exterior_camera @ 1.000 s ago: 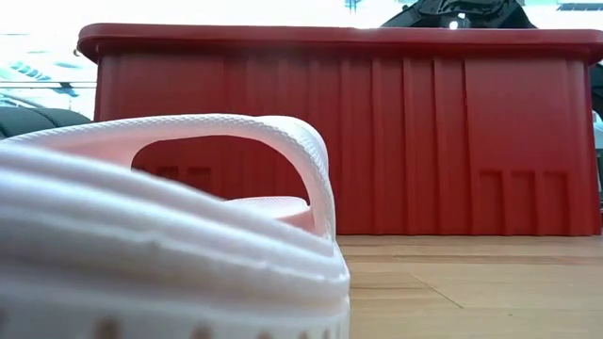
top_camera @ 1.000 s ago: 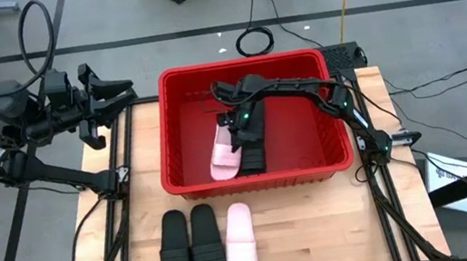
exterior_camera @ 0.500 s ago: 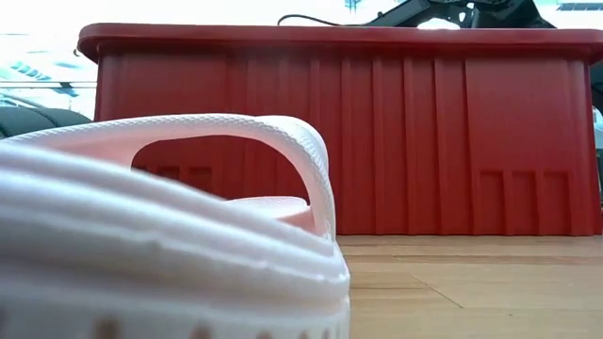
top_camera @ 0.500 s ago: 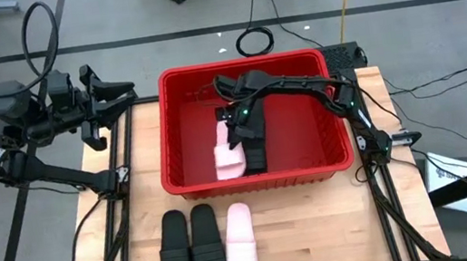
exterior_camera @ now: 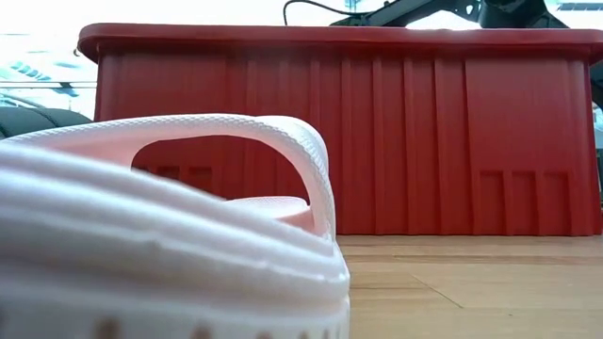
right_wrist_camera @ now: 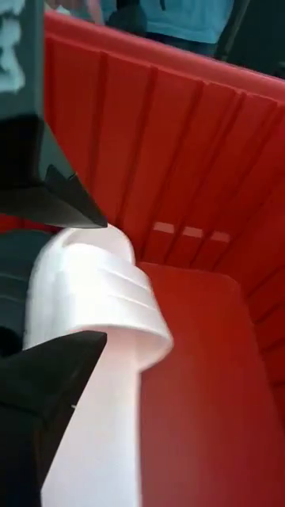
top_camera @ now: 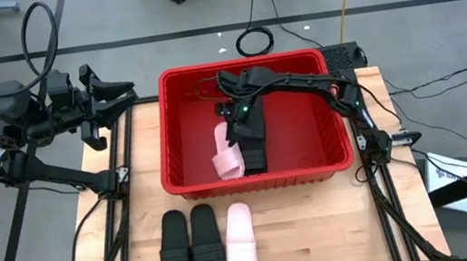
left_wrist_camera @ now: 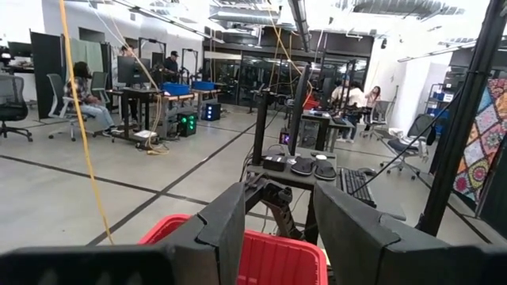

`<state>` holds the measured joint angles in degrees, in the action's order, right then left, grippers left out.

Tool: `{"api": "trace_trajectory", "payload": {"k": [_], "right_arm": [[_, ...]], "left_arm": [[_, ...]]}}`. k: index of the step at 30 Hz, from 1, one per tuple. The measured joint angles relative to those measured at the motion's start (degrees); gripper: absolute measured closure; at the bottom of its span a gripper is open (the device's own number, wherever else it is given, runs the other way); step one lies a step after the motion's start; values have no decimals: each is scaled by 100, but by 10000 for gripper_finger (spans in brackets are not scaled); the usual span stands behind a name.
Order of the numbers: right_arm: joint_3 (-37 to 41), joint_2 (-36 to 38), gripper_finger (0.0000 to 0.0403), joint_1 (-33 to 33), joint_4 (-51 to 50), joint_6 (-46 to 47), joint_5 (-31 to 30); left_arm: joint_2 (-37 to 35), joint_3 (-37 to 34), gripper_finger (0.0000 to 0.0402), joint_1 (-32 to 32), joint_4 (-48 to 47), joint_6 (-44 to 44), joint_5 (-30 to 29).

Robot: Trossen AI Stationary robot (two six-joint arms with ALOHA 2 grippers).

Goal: Pick and place slides into bin
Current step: Adjust the black slipper in the red bin

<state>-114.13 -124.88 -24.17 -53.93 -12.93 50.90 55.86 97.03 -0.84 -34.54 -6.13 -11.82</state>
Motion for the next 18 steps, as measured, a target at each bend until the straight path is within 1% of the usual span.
{"api": "trace_trajectory", "payload": {"k": [3,7,12,18], "right_arm": [[-2,68,189,53,-213,-155,-222],[-2,95,196,169,-424,-365,-737],[-2,96,198,395,-738,-575,-1604],[-2,96,196,597,-1365,-893,-2238]], "left_arm": [[0,0,250,2,6,-24,-2],[0,0,250,2,53,-46,-2],[0,0,250,0,79,-42,-2],[0,0,250,2,46,-6,-6]]}}
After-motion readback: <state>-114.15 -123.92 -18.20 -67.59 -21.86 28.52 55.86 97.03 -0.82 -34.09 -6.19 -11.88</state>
